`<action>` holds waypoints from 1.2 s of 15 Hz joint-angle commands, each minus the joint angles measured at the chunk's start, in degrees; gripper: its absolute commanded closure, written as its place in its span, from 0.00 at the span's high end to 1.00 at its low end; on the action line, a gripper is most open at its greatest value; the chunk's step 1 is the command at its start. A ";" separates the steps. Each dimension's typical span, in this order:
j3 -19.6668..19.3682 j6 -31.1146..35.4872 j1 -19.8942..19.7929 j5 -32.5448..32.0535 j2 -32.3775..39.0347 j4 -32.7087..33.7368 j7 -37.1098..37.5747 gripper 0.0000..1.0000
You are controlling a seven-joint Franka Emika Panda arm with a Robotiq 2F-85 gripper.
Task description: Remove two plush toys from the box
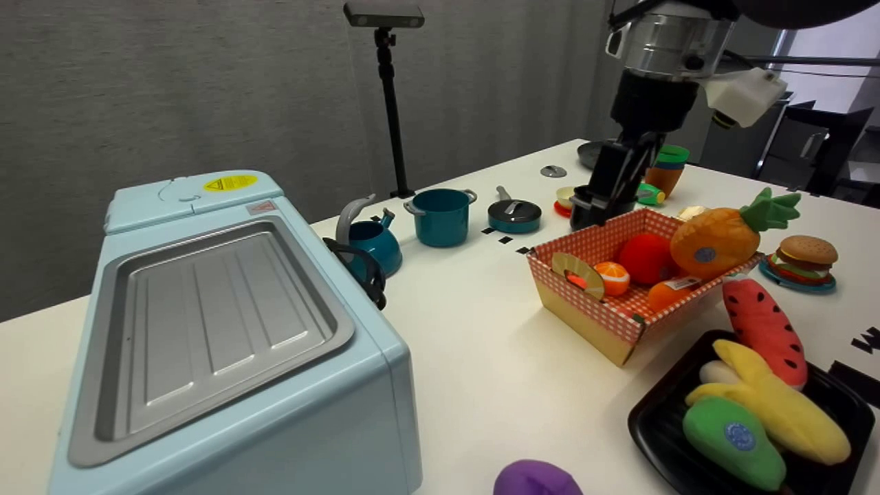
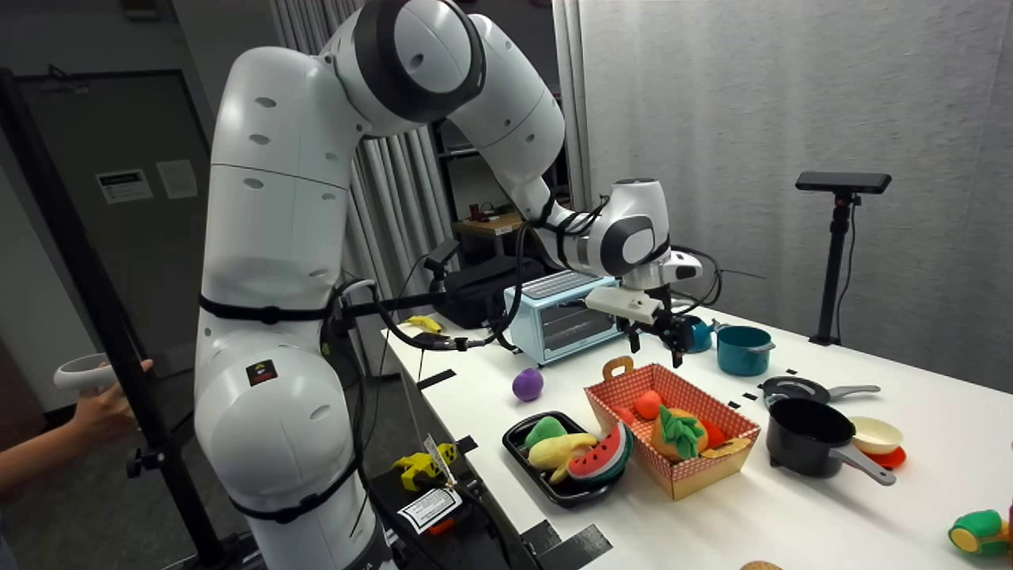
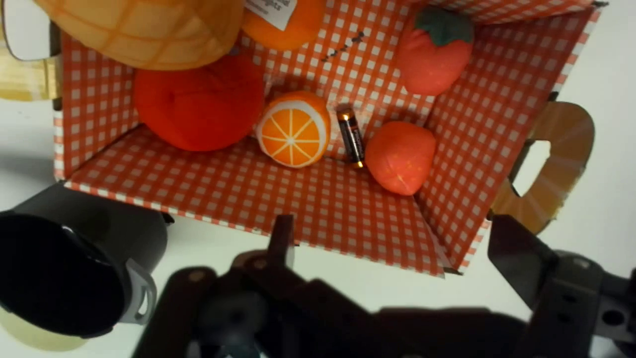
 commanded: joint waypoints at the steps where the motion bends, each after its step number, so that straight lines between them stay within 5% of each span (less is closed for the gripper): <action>1: -0.53 2.76 -1.45 -1.61 1.54 -1.99 0.69 1.00; 9: -3.35 1.66 -1.10 -5.45 8.69 0.91 1.16 1.00; 18: -9.99 2.07 2.01 -19.37 11.37 3.79 6.80 1.00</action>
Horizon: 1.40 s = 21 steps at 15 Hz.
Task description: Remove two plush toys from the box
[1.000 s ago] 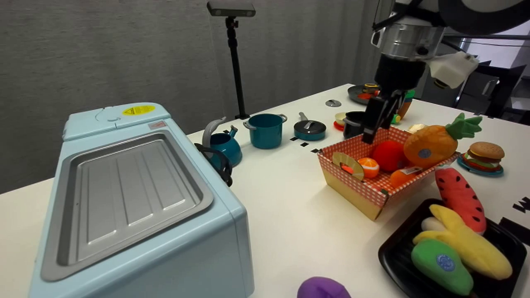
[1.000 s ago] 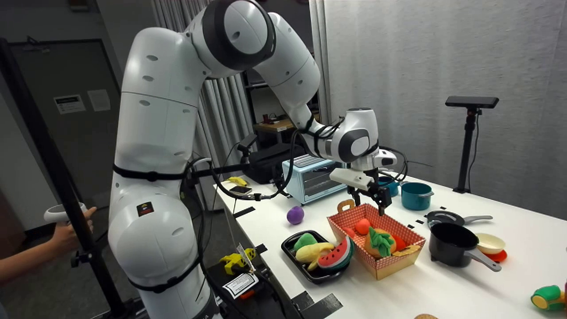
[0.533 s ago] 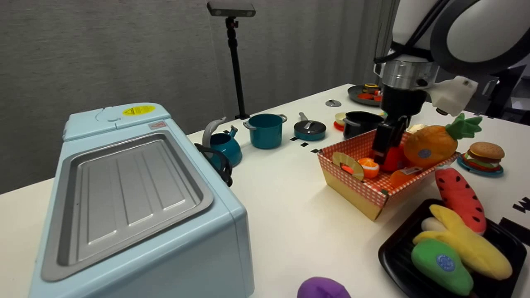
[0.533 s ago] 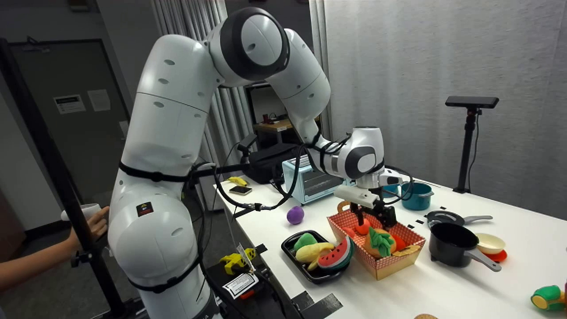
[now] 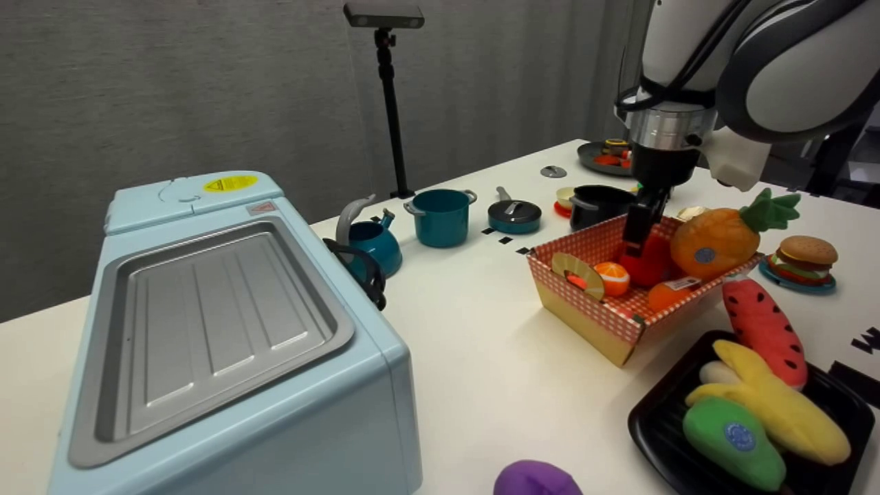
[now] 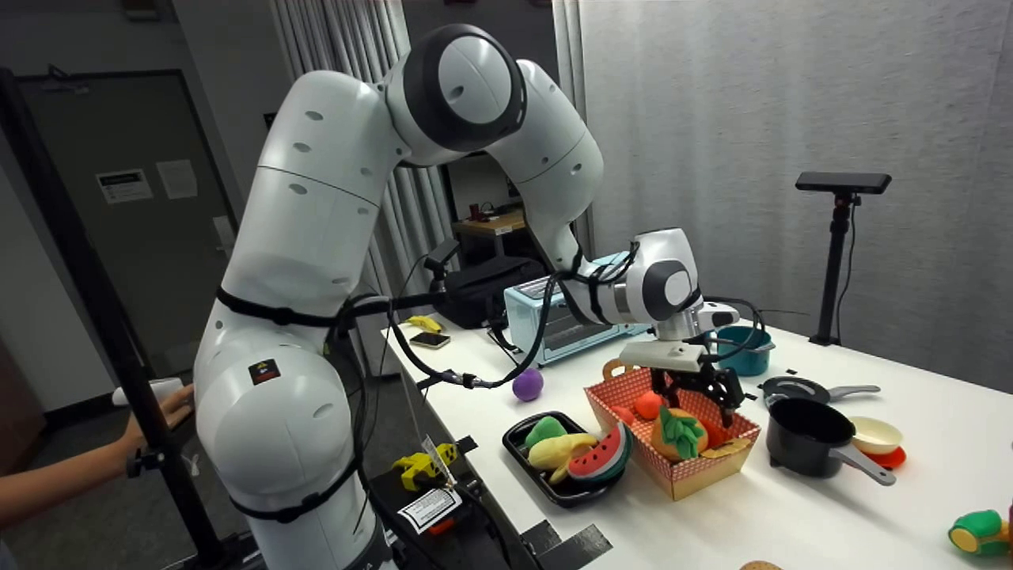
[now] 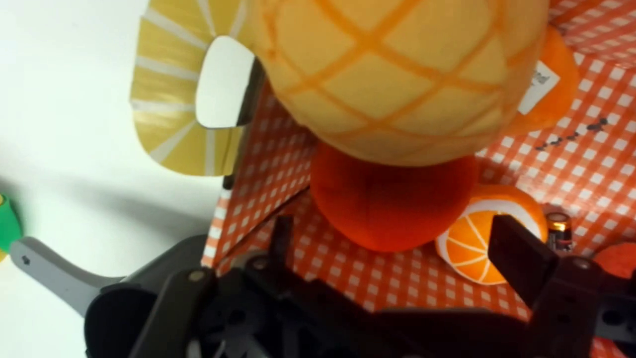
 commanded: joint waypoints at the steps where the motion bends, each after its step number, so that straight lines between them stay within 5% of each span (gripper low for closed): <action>1: -1.51 0.72 0.56 -2.56 2.29 1.30 2.78 1.00; 5: -0.95 0.07 -0.03 -0.98 4.03 0.82 3.67 1.00; 8: -0.67 -0.02 -0.14 -0.11 5.00 0.91 4.56 0.66; 13: -0.90 0.09 1.21 -0.61 3.45 0.58 6.32 0.31; 16: -1.15 0.51 2.94 -1.86 1.02 0.11 7.47 0.13; 21: -0.13 1.16 7.49 -3.23 -5.30 -0.65 10.83 0.08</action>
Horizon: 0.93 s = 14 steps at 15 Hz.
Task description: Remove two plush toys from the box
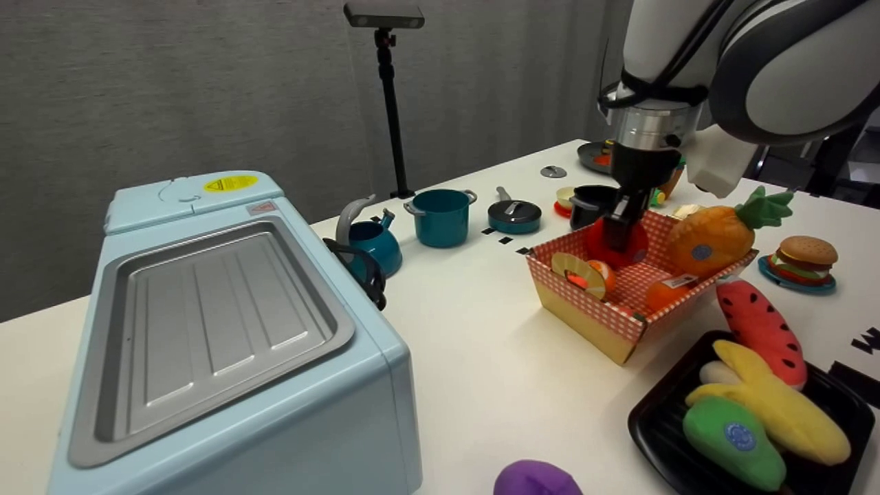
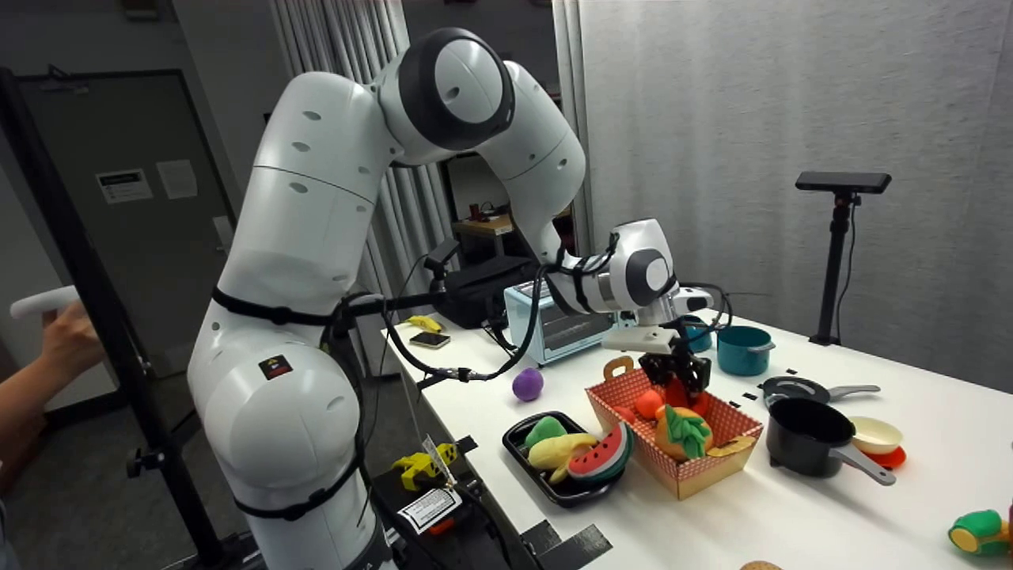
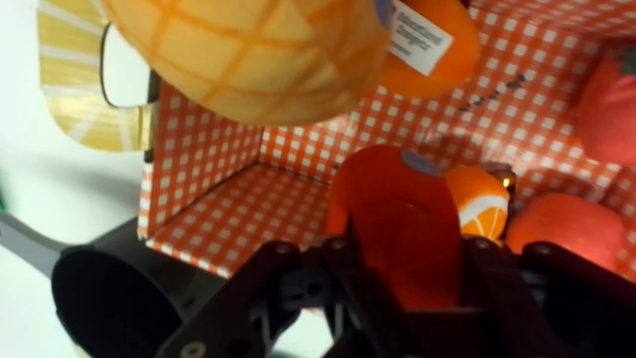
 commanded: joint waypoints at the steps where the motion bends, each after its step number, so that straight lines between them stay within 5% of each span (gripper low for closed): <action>1: 0.53 1.26 3.69 -2.67 -5.96 -1.54 3.85 0.07; 6: 4.49 2.71 6.28 -4.16 -9.18 -0.69 5.10 0.07; 14: 14.10 5.72 4.84 4.60 -5.78 -0.30 -0.07 0.07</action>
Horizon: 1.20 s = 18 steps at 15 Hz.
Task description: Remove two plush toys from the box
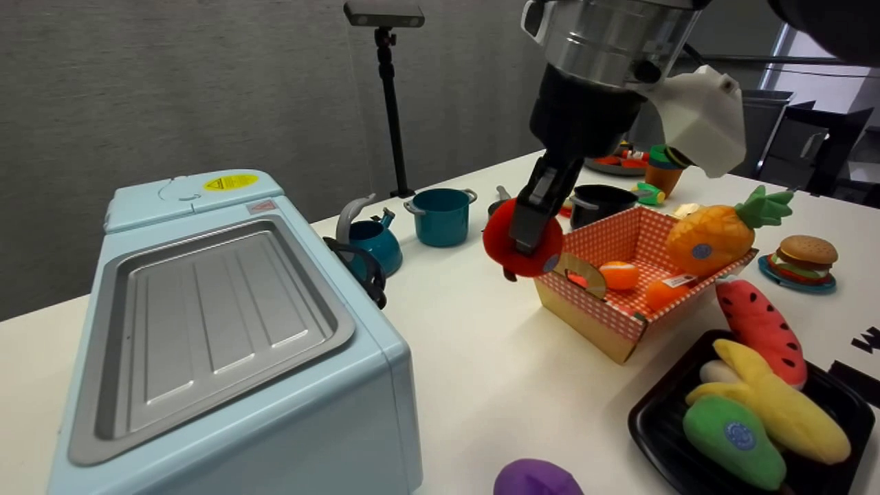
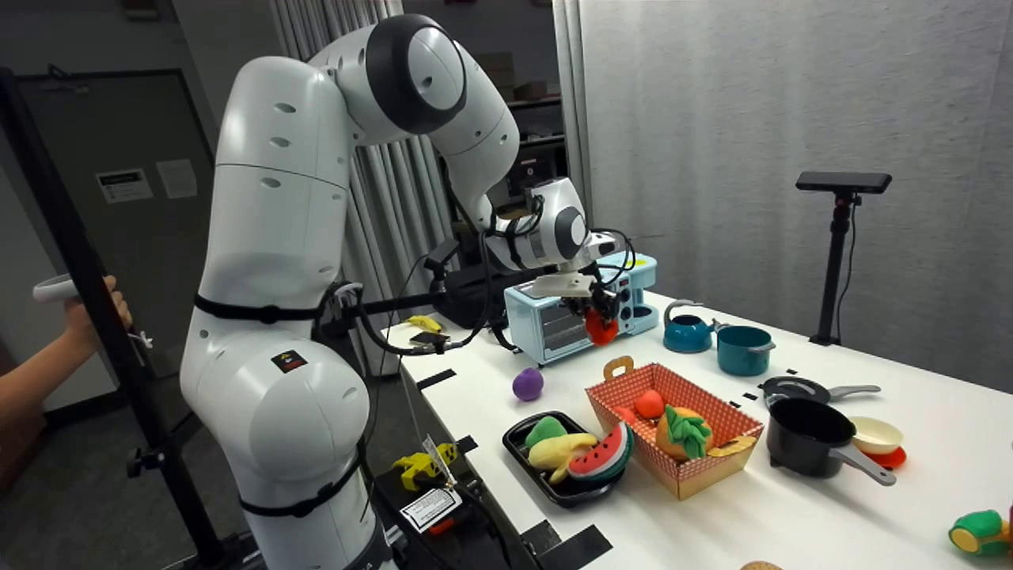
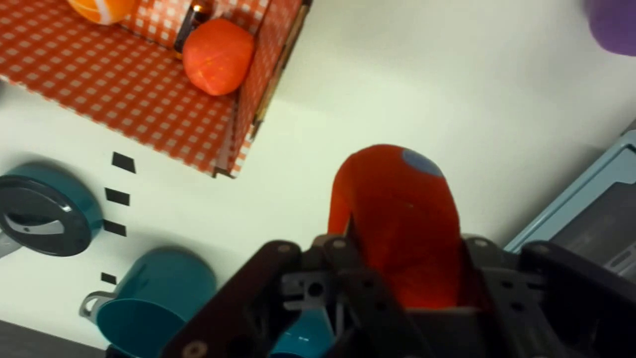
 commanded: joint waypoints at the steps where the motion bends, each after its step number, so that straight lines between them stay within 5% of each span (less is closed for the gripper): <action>1: 3.32 1.43 -1.60 4.91 2.11 -0.30 -3.97 0.07; 3: 4.68 0.85 -2.03 7.37 2.75 -0.87 -5.73 0.07; 4: 5.29 0.56 -2.25 8.48 2.91 -1.19 -6.45 0.54; 6: 6.00 0.25 -2.57 10.14 3.08 -1.69 -7.62 0.61; 11: 6.15 -0.55 -2.79 11.86 1.90 -2.82 -8.57 0.99; 18: 5.50 -2.20 -2.57 11.91 -3.29 -5.08 -6.61 1.00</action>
